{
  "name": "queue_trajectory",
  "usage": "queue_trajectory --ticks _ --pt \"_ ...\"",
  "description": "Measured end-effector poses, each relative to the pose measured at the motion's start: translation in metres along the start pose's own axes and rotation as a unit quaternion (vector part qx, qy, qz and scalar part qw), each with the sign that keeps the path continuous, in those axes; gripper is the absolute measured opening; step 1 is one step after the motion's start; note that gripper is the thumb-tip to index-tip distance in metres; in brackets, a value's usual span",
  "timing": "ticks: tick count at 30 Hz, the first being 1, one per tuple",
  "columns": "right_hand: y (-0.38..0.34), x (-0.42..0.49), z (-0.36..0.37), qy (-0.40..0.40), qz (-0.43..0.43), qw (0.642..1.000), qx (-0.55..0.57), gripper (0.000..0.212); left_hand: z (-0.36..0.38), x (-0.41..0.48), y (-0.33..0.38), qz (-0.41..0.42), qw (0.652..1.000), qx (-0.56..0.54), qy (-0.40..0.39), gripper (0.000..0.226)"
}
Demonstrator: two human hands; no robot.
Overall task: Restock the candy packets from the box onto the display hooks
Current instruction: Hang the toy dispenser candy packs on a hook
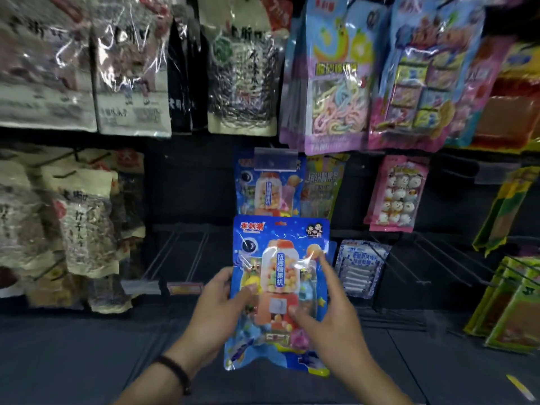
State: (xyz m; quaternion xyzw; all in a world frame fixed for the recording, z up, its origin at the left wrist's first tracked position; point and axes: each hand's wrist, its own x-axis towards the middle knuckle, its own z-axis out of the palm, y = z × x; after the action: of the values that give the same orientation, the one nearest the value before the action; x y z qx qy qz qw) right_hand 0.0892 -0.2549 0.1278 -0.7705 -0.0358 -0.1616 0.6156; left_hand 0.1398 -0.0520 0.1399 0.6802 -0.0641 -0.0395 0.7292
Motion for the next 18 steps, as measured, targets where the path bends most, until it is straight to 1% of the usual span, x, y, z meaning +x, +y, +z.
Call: queue_trajectory --ticks 4,8,12,18 --pt "-0.022 0.037 0.005 0.021 -0.035 0.999 0.027 0.100 -0.004 0.022 0.027 0.056 0.998 0.006 -0.023 0.023" --pt "-0.026 0.069 0.008 0.032 -0.053 0.998 0.018 0.092 -0.007 0.041 0.033 0.080 0.996 0.012 -0.048 0.048" --pt "-0.018 0.089 0.013 0.050 -0.094 0.994 0.004 0.090 -0.004 0.054 0.027 0.123 0.992 -0.005 -0.025 0.068" --pt "-0.021 0.109 0.014 0.072 -0.111 0.991 -0.015 0.083 -0.001 0.064 0.034 0.165 0.986 -0.014 -0.002 0.082"
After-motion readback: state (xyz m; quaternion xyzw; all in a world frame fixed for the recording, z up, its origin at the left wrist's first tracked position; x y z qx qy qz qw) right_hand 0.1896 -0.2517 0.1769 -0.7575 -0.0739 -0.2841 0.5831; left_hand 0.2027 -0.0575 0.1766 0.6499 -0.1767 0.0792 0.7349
